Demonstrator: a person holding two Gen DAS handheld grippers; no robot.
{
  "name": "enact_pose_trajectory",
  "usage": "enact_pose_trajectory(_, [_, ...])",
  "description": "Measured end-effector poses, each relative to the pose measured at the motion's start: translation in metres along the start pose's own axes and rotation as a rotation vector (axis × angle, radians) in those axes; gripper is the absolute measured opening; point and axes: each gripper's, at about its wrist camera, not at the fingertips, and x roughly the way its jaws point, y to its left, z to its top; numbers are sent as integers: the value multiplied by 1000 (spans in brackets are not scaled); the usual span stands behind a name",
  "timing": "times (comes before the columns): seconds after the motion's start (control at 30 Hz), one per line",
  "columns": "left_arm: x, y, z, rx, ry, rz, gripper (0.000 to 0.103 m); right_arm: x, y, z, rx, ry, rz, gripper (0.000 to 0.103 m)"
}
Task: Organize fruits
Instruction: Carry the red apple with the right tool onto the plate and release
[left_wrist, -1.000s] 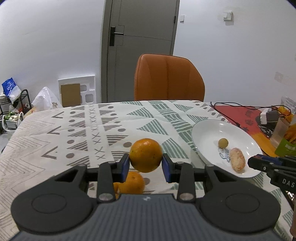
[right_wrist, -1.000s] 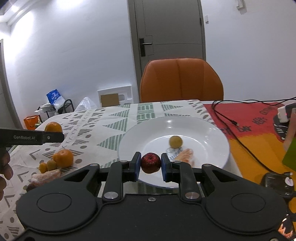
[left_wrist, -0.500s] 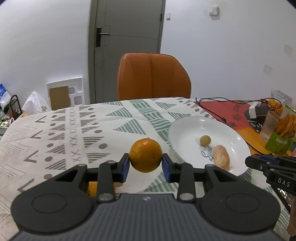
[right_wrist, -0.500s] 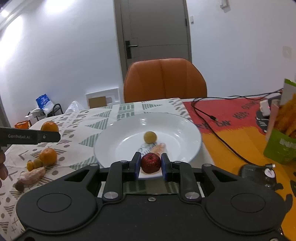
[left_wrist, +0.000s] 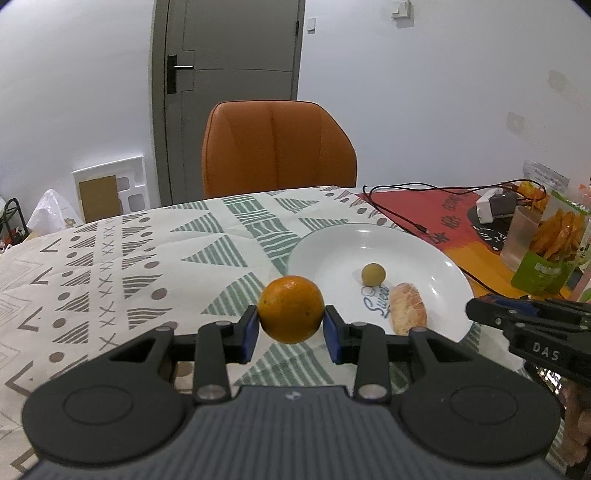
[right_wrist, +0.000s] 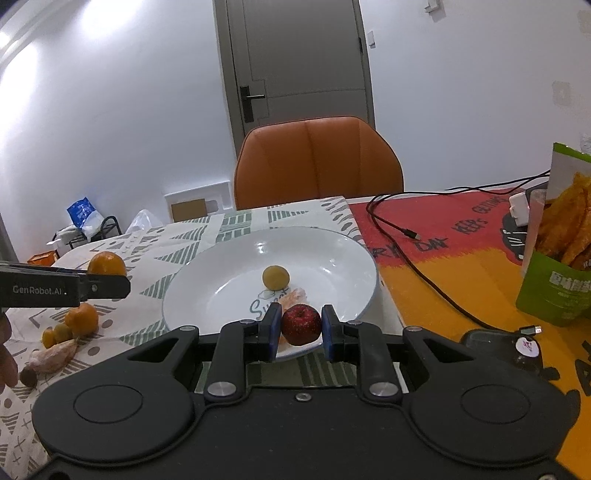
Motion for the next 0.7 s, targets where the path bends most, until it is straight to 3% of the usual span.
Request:
enact_pose_trajectory(0.2, [6,-8,4,14,-1,0,36,8,-1,6,10,-16,23,23])
enact_pose_trajectory(0.3, [8,-11,6,23,-1,1,36,13,-1,7,7,-16,14,35])
enact_pose_trajectory(0.7, [19,-30,10,61,5,-25,36,-2,-12,-5,36,-5,14,35])
